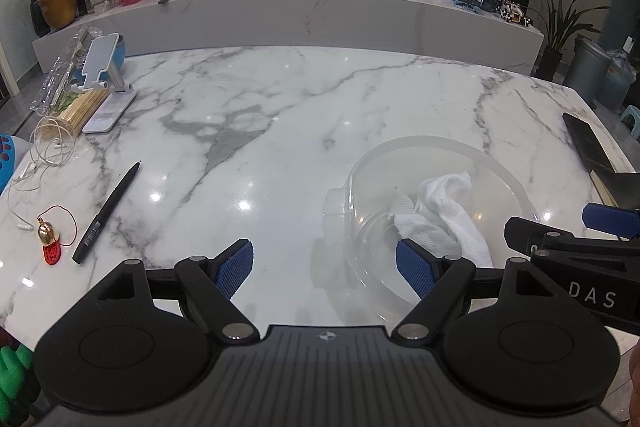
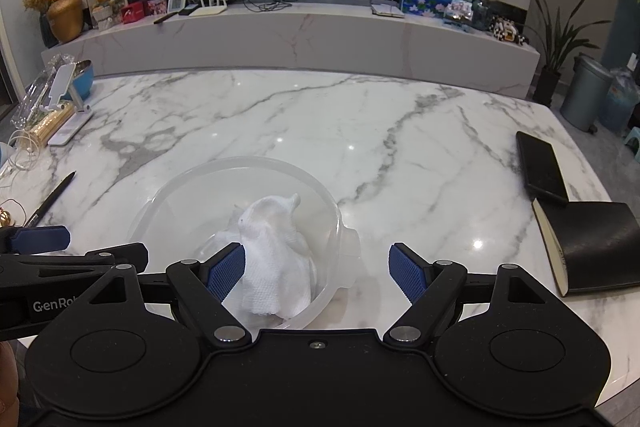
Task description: Clean bowl
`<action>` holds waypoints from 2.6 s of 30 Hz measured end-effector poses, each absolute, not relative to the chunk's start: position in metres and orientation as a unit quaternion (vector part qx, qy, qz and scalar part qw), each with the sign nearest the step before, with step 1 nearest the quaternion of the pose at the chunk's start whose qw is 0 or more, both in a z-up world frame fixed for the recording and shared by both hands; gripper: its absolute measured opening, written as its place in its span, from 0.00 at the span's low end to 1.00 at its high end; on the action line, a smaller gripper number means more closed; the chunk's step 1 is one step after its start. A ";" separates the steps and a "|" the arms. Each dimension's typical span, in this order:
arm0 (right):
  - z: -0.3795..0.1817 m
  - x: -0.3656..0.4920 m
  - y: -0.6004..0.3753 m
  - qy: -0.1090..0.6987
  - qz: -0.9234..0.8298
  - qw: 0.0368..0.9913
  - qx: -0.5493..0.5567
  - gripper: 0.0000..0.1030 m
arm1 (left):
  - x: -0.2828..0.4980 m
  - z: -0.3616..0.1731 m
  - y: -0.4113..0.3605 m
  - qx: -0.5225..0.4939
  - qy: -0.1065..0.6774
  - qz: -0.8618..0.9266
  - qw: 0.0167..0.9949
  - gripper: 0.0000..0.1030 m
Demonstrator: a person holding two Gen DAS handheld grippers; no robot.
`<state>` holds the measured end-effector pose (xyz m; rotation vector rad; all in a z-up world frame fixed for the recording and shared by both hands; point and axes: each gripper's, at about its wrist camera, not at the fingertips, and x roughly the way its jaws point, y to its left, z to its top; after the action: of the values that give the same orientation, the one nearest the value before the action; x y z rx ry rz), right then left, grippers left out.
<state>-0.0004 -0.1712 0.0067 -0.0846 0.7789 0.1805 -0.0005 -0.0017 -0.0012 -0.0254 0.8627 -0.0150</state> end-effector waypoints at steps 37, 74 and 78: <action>0.006 -0.001 -0.170 0.380 0.088 0.920 -0.045 0.75 | 0.000 -0.003 -0.005 -0.008 0.420 -0.005 0.907 0.76; 0.011 -0.002 -0.179 0.383 0.112 0.916 -0.036 0.75 | 0.029 -0.037 -0.013 -0.027 0.497 -0.044 0.866 0.42; 0.011 0.000 -0.180 0.385 0.114 0.915 -0.035 0.75 | 0.030 -0.038 -0.015 -0.024 0.501 -0.050 0.864 0.21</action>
<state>-0.0004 -0.1799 0.0107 -0.0724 0.7933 0.2339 0.0299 -0.0154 -0.0378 -0.0496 1.0496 -0.1038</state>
